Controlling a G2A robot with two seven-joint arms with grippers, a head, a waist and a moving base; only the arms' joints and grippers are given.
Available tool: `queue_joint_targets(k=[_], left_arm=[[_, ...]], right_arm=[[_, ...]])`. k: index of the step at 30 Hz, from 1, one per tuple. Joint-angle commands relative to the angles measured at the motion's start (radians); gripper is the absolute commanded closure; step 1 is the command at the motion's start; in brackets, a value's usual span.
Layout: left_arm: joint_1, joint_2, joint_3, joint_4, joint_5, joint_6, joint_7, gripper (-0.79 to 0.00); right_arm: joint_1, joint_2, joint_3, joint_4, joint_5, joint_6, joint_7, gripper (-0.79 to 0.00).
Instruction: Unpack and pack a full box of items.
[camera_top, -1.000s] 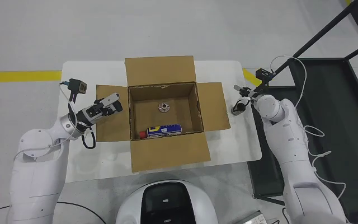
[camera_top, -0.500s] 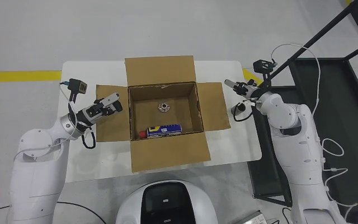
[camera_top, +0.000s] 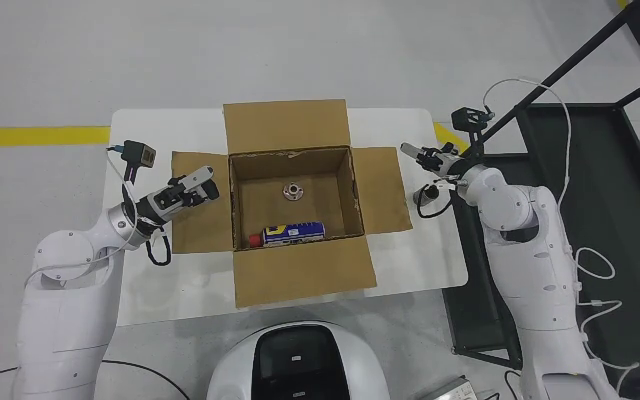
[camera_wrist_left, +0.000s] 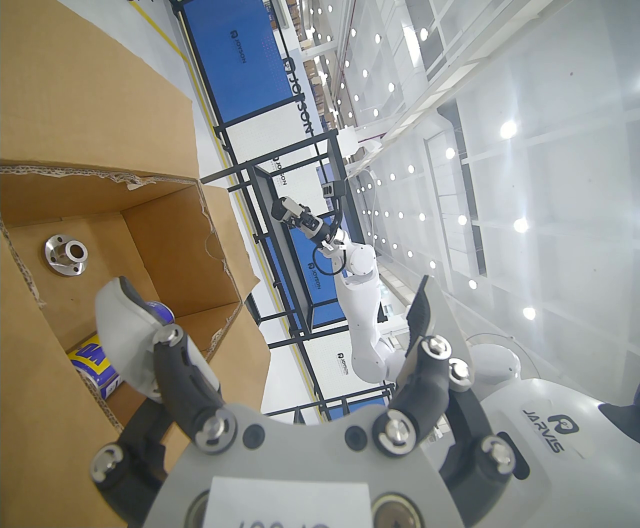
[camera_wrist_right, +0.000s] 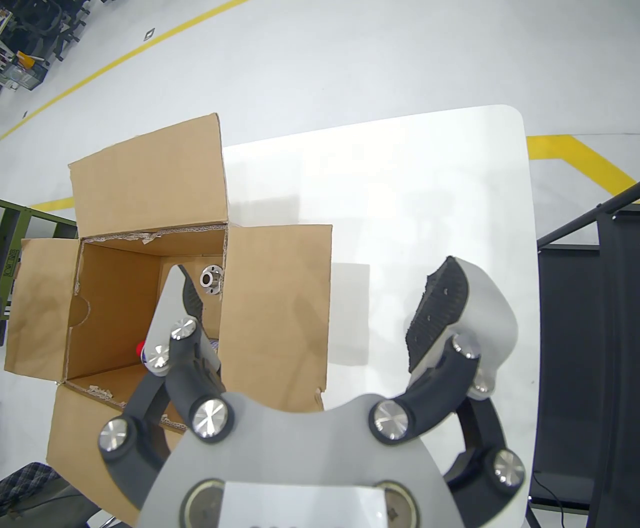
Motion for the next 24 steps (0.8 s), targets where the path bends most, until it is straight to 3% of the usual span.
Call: queue_joint_targets(k=[1, 8, 19, 24], left_arm=[[0.0, 0.0, 0.0, 0.0, 0.0, 0.0, 0.0, -0.785], [0.0, 0.0, 0.0, 0.0, 0.0, 0.0, 0.0, -0.785], [0.0, 0.0, 0.0, 0.0, 0.0, 0.0, 0.0, -0.785], [0.0, 0.0, 0.0, 0.0, 0.0, 0.0, 0.0, -0.785]], right_arm=[[0.0, 0.0, 0.0, 0.0, 0.0, 0.0, 0.0, -0.785], [-0.005, 0.0, 0.002, -0.003, 0.002, -0.007, -0.027, -0.785], [0.024, 0.008, -0.054, -0.089, 0.05, -0.257, 0.007, -0.785], [0.02, 0.008, -0.07, -0.103, 0.05, -0.285, -0.018, -0.785]])
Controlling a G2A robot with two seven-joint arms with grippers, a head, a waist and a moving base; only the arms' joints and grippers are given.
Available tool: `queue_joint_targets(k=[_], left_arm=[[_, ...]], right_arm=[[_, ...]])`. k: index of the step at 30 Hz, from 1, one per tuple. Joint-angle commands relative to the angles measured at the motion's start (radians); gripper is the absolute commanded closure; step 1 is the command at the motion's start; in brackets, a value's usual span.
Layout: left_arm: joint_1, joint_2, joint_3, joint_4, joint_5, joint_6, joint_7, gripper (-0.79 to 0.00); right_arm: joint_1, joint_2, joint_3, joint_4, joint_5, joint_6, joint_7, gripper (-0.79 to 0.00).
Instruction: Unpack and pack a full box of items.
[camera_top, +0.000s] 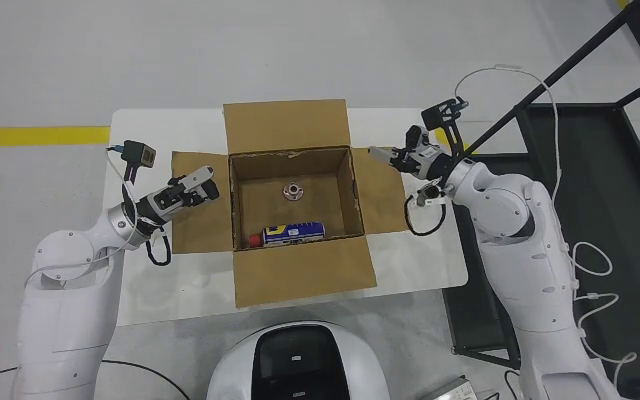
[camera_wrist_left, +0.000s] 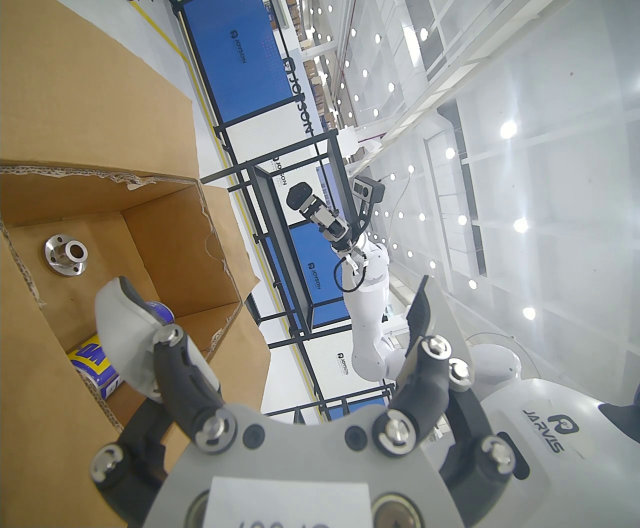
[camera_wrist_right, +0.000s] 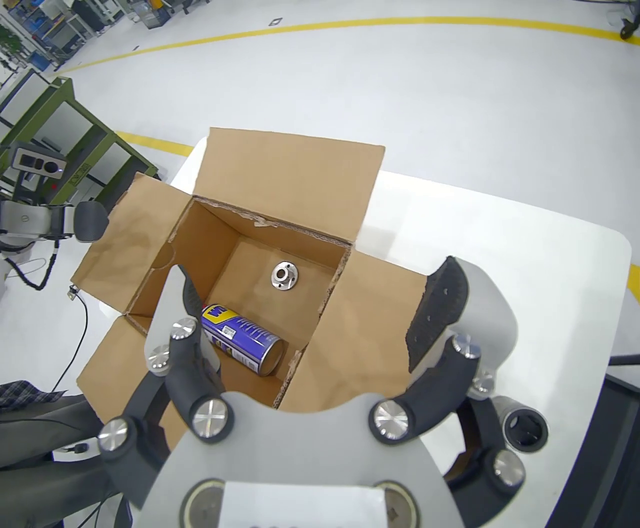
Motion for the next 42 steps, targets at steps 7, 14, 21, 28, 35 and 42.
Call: queue_joint_targets(k=[7, 14, 21, 28, 35, 42], left_arm=[[0.0, 0.0, 0.0, 0.0, 0.0, 0.0, 0.0, -0.785], [0.0, 0.0, 0.0, 0.0, 0.0, 0.0, 0.0, -0.785], [0.0, 0.0, 0.0, 0.0, 0.0, 0.0, 0.0, -0.785], [0.0, 0.0, 0.0, 0.0, 0.0, 0.0, 0.0, -0.785], [0.0, 0.0, 0.0, 0.0, 0.0, 0.0, 0.0, -0.785], [0.0, 0.0, 0.0, 0.0, 0.0, 0.0, 0.0, -0.785]], right_arm=[[0.0, 0.0, 0.001, 0.001, 0.0, 0.001, 0.001, -0.785], [0.0, 0.0, 0.001, 0.001, 0.0, 0.001, 0.001, -0.785], [0.0, 0.0, 0.001, 0.001, 0.0, 0.001, 0.001, -0.785], [0.0, 0.0, 0.001, 0.001, 0.0, 0.001, 0.001, -0.785], [0.0, 0.0, 0.001, 0.001, 0.0, 0.001, 0.001, -0.785], [0.038, -0.004, -0.086, 0.019, 0.005, -0.043, 0.045, -0.785]])
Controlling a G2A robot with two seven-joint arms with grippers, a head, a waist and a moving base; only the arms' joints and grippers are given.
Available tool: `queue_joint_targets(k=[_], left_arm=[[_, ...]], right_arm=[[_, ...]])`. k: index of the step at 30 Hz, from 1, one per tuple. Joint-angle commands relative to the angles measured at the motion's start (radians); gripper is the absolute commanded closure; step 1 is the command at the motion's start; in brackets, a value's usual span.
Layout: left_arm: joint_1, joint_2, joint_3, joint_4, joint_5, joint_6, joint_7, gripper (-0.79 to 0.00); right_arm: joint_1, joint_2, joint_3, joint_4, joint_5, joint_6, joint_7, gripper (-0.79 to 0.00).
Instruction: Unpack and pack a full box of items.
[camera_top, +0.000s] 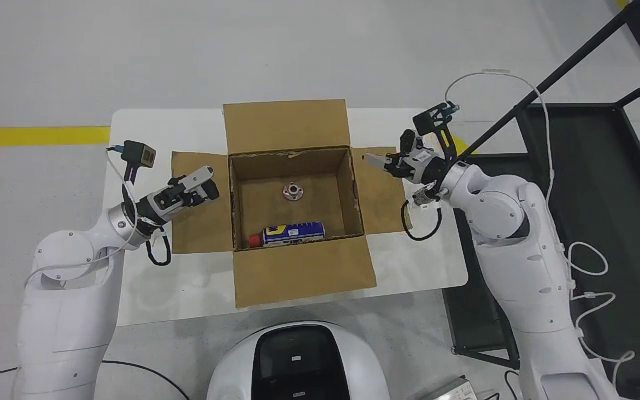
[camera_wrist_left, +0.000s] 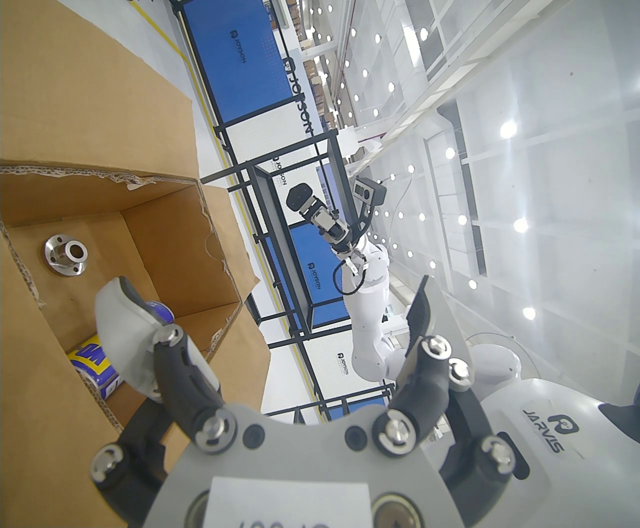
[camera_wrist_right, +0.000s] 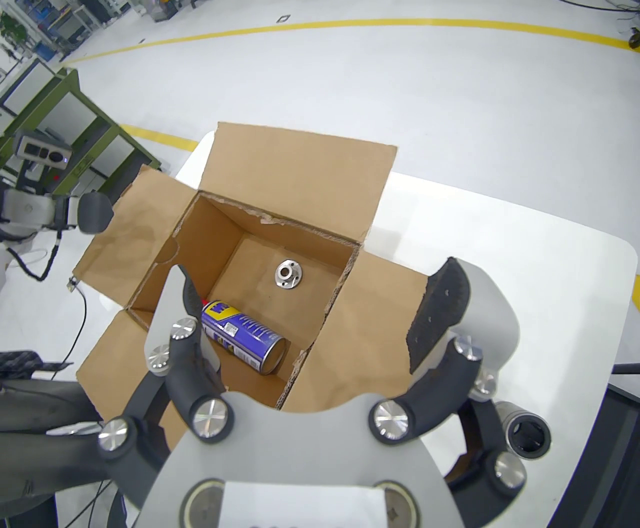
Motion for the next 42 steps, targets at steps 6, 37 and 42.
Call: queue_joint_targets(k=[6, 37, 42], left_arm=[[-0.016, 0.012, -0.06, 0.022, 0.001, 0.017, 0.017, -0.785], [-0.004, 0.036, -0.196, 0.048, -0.01, 0.006, 0.058, -0.785], [-0.004, 0.036, -0.196, 0.048, -0.01, 0.006, 0.058, -0.785]], right_arm=[[0.139, -0.021, -0.203, 0.088, -0.025, -0.028, 0.035, -0.785], [0.323, -0.103, -0.548, 0.329, -0.055, 0.081, -0.028, -0.785], [0.416, -0.157, -0.682, 0.472, -0.047, 0.086, -0.085, -0.785]])
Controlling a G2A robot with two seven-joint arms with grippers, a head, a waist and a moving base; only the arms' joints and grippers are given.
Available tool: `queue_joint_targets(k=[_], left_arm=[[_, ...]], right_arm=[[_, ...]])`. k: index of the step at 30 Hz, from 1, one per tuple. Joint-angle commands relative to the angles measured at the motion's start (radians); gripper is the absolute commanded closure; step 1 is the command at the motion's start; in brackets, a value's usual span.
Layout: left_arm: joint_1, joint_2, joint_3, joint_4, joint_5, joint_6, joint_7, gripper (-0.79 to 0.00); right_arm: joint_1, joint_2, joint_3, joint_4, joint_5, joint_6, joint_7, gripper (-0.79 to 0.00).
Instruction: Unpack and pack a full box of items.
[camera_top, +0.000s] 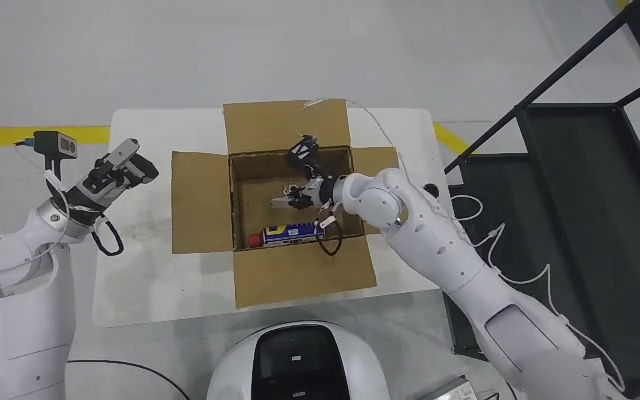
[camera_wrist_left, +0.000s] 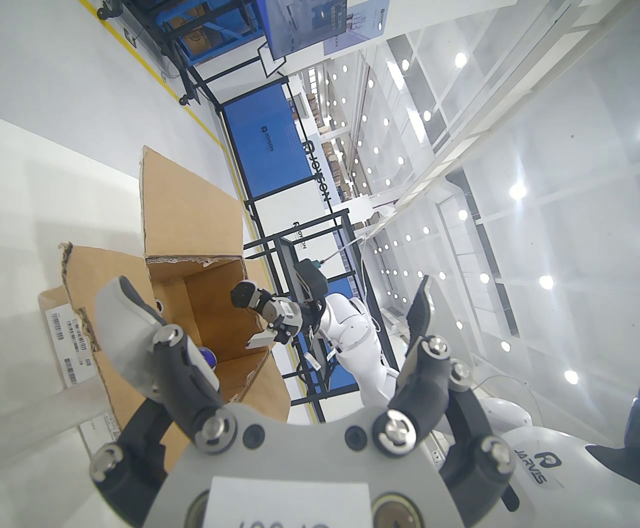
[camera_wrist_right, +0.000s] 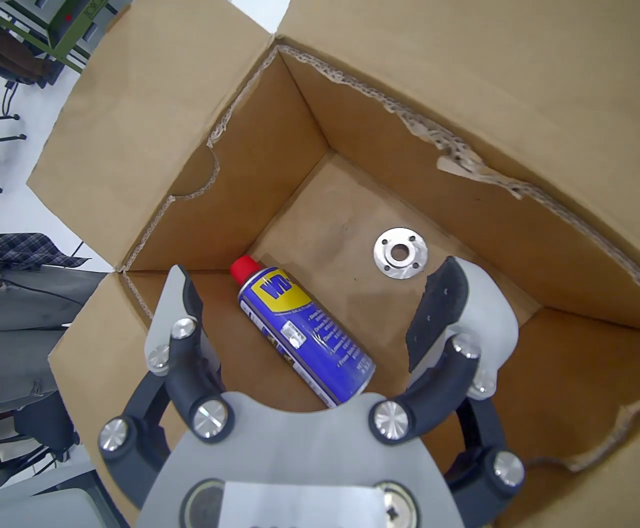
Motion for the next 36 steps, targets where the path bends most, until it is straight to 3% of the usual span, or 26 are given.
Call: queue_joint_targets(k=[1, 9, 11, 16, 18, 19, 26, 27, 32, 36], left_arm=[[0.0, 0.0, 0.0, 0.0, 0.0, 0.0, 0.0, -0.785], [0.0, 0.0, 0.0, 0.0, 0.0, 0.0, 0.0, -0.785], [0.0, 0.0, 0.0, 0.0, 0.0, 0.0, 0.0, -0.785], [0.0, 0.0, 0.0, 0.0, 0.0, 0.0, 0.0, -0.785], [0.0, 0.0, 0.0, 0.0, 0.0, 0.0, 0.0, -0.785], [0.0, 0.0, 0.0, 0.0, 0.0, 0.0, 0.0, -0.785], [0.0, 0.0, 0.0, 0.0, 0.0, 0.0, 0.0, -0.785], [0.0, 0.0, 0.0, 0.0, 0.0, 0.0, 0.0, -0.785], [0.0, 0.0, 0.0, 0.0, 0.0, 0.0, 0.0, -0.785], [0.0, 0.0, 0.0, 0.0, 0.0, 0.0, 0.0, -0.785]], right_arm=[[0.04, -0.02, -0.055, 0.063, -0.028, 0.004, -0.007, -0.785], [0.17, -0.11, -0.194, 0.298, -0.054, 0.004, -0.059, -0.785], [0.19, -0.129, -0.21, 0.349, -0.046, 0.009, -0.07, -0.702], [0.222, -0.17, -0.244, 0.467, -0.018, 0.0, -0.056, -0.696], [0.234, -0.184, -0.253, 0.506, -0.023, -0.005, -0.069, -0.557], [0.24, -0.19, -0.257, 0.524, -0.024, -0.008, -0.076, -0.529], [0.265, -0.234, -0.285, 0.632, -0.051, 0.003, -0.122, -0.566], [0.267, -0.24, -0.287, 0.646, -0.051, 0.005, -0.129, -0.603], [0.276, -0.266, -0.294, 0.702, -0.053, -0.003, -0.148, -0.542], [0.282, -0.285, -0.294, 0.742, -0.053, 0.007, -0.166, -0.44]])
